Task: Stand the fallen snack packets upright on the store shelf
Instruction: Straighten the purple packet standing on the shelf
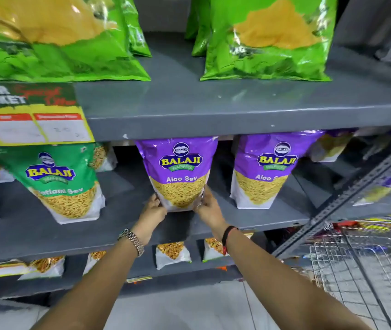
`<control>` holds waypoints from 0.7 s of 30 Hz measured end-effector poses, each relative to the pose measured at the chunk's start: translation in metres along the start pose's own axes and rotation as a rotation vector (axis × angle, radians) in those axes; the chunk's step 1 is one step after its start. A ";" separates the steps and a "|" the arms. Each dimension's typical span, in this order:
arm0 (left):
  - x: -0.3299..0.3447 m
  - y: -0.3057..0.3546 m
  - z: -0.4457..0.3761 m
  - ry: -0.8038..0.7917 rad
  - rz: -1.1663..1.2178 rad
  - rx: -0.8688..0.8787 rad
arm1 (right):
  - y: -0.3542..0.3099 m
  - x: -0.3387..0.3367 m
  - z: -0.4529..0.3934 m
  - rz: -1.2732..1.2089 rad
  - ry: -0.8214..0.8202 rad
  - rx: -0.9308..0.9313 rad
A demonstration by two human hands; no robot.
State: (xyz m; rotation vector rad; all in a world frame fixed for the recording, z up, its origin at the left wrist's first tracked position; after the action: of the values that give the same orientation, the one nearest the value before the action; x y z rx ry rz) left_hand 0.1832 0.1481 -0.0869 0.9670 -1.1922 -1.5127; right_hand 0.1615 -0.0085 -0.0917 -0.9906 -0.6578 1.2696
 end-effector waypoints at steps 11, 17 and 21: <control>0.033 0.015 0.000 0.022 0.105 -0.050 | -0.001 -0.039 -0.005 -0.016 -0.066 0.008; 0.035 0.015 0.007 0.037 0.081 -0.049 | -0.002 -0.043 0.004 0.003 -0.125 0.006; 0.041 0.014 0.011 0.024 0.080 -0.031 | -0.011 -0.047 0.012 -0.112 -0.173 0.029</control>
State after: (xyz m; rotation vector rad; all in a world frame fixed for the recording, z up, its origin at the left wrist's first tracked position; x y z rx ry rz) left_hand 0.1658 0.1100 -0.0719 0.9038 -1.1738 -1.4484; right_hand 0.1468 -0.0516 -0.0710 -0.8146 -0.8152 1.2714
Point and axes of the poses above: each hand's wrist, its own z-axis away from the middle knuckle, its own x-axis out of the palm, y = z × x, the point moved 9 cm from there along -z, towards the middle knuckle, and after that the axes turned 12 degrees about x, right-handed, at the moved point
